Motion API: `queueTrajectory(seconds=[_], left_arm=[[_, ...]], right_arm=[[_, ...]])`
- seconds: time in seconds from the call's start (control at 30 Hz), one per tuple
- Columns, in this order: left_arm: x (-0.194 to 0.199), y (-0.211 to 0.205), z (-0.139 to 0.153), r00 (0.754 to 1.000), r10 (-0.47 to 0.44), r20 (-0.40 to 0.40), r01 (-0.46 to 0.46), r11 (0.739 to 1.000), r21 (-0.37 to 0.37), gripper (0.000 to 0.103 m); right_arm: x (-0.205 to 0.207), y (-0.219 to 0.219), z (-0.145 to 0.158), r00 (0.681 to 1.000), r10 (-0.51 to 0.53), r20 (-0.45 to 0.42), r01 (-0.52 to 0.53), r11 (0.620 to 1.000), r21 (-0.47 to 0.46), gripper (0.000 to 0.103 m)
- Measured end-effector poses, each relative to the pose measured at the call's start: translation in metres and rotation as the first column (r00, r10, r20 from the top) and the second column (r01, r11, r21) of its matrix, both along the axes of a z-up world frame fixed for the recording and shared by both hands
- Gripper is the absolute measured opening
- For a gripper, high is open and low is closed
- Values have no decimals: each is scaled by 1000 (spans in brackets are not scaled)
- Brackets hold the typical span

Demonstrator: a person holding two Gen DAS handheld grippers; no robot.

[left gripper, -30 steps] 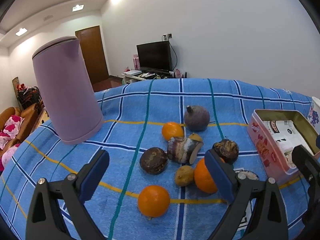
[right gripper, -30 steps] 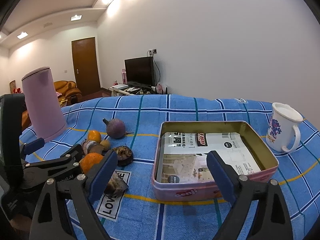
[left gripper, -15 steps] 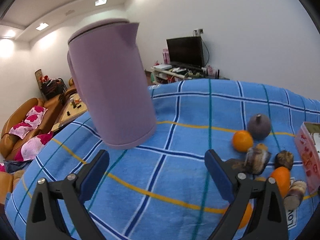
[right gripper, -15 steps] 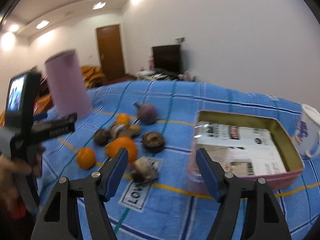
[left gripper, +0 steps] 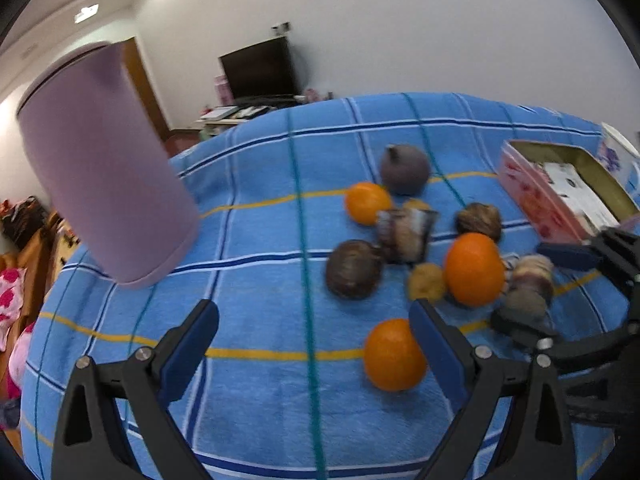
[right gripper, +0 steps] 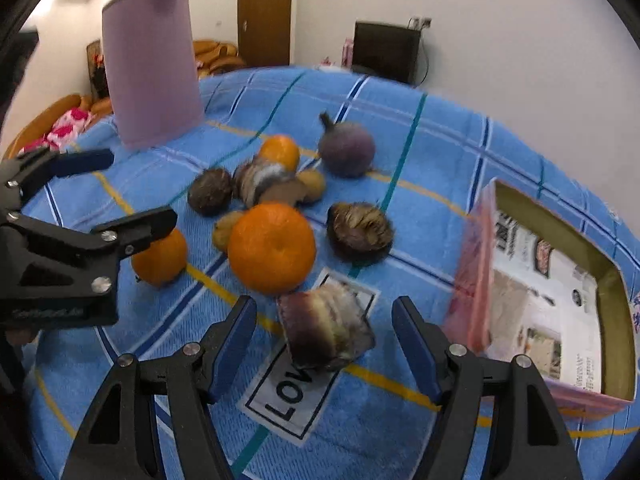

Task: Organize fruits
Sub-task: 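Grasp the cut taro piece with the right tool while the left tool grasps an orange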

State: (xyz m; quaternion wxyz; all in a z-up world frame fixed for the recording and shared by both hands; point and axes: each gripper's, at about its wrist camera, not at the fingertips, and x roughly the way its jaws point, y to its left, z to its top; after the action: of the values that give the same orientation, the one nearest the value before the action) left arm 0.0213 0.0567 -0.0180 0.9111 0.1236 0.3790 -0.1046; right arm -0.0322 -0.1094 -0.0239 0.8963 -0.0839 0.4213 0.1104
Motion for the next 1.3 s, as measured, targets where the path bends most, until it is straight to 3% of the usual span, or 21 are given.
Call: queueTrajectory(seconds=[0.03,0.1,0.23,0.4,0.53,0.63,0.7,0.87,1.07,1.2,1.3], left_arm=[[0,-1,0,1000,-9,-16,8,1000,-15,98],[1,1,-1,998,-26,-49,23,998,-54,98],[-5,-2,-1,997,-63,-53,59,996,-66,97],[-9,-8,-5,993,-109,-51,106,992,-63,95],[1,-8,-15,990,-90,-109,84,995,-63,77],[4,-9,-23,992,-68,-108,64,997,-34,62],[4,-7,-23,991,-88,-106,81,995,-66,42],[7,-3,-23,992,-70,-109,58,992,-108,38],[0,-2,-6,1000,-15,-13,13,988,-157,38],[-14,-16,15,995,-56,77,70,980,-187,38],[-26,-38,30,984,-114,135,140,968,-208,38]], right_arm=[[0,0,-1,1000,9,-12,-9,1000,5,62],[-2,-1,1,1000,17,-5,-16,1000,11,43],[-8,-5,5,1000,11,16,-12,999,40,43],[-31,-15,28,991,-28,133,12,992,124,43],[-39,-29,41,973,-94,211,66,988,139,43],[-34,-39,43,972,-128,198,89,977,192,43],[-31,-45,43,972,-144,186,104,972,213,43],[-32,-58,50,960,-178,214,130,967,218,43],[-35,-90,64,921,-258,292,208,959,193,43],[-35,-126,67,901,-322,290,261,938,230,43],[-38,-151,63,883,-354,308,315,934,169,43]])
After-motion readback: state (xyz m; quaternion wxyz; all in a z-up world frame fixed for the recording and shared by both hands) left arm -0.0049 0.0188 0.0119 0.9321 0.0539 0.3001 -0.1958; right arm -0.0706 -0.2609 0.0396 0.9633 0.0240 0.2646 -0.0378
